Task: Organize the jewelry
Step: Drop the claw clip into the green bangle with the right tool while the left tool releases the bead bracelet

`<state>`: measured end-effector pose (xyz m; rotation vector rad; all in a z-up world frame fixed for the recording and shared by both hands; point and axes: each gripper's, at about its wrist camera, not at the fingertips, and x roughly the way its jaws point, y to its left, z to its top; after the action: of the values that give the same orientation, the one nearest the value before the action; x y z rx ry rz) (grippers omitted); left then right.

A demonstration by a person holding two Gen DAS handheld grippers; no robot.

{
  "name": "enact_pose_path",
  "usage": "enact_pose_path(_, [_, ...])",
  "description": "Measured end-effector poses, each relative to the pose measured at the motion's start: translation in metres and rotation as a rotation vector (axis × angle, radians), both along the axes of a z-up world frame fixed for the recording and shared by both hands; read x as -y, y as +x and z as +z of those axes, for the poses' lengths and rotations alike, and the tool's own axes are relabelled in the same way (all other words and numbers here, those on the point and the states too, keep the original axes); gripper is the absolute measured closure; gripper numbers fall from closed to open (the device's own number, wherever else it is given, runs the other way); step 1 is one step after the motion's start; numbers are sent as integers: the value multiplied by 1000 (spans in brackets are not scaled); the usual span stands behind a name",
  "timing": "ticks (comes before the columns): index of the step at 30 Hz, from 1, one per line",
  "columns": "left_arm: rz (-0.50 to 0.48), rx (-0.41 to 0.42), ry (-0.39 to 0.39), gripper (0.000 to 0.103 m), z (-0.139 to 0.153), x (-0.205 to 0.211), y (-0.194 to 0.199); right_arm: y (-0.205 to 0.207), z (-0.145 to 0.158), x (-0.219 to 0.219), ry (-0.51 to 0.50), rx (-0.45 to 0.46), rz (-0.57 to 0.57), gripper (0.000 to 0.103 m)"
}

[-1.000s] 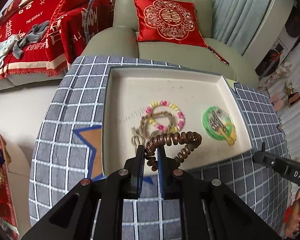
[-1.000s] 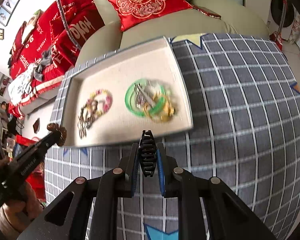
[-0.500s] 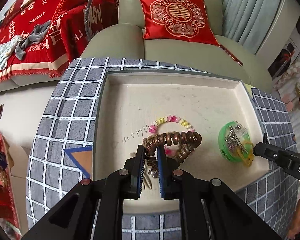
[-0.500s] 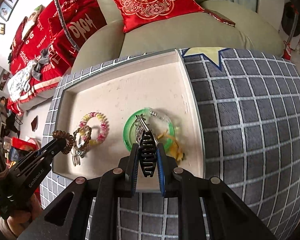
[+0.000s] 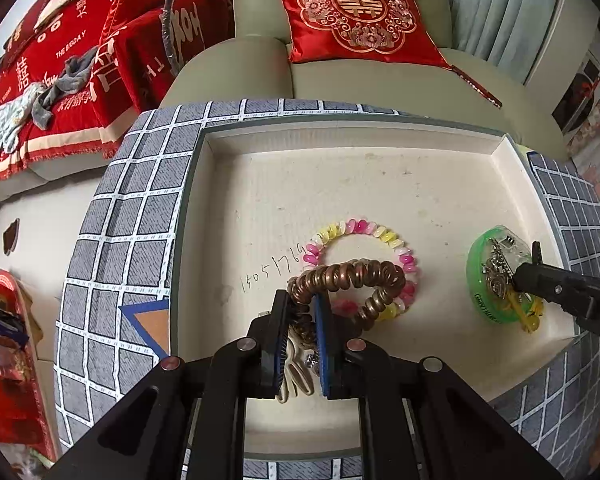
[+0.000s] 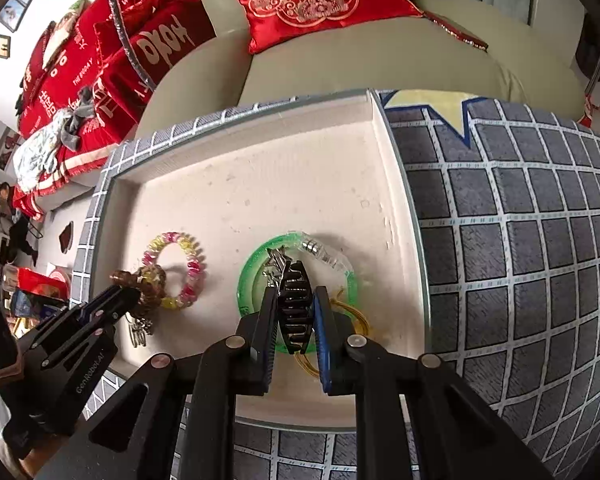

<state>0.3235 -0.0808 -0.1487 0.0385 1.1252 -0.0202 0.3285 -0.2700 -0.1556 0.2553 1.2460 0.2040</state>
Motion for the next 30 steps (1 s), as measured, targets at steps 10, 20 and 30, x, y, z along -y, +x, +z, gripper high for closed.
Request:
enact_pose_path(10, [-17, -4, 45, 76, -2, 6, 1, 1, -4, -6, -17, -20, 26, 75])
enact_pose_path(20, [-19, -3, 56, 75, -1, 7, 0, -5, 8, -3, 36, 6, 11, 47])
enact_pose_path(30, [-14, 5, 54, 75, 3, 7, -3, -22, 24, 17, 106, 28, -56, 36])
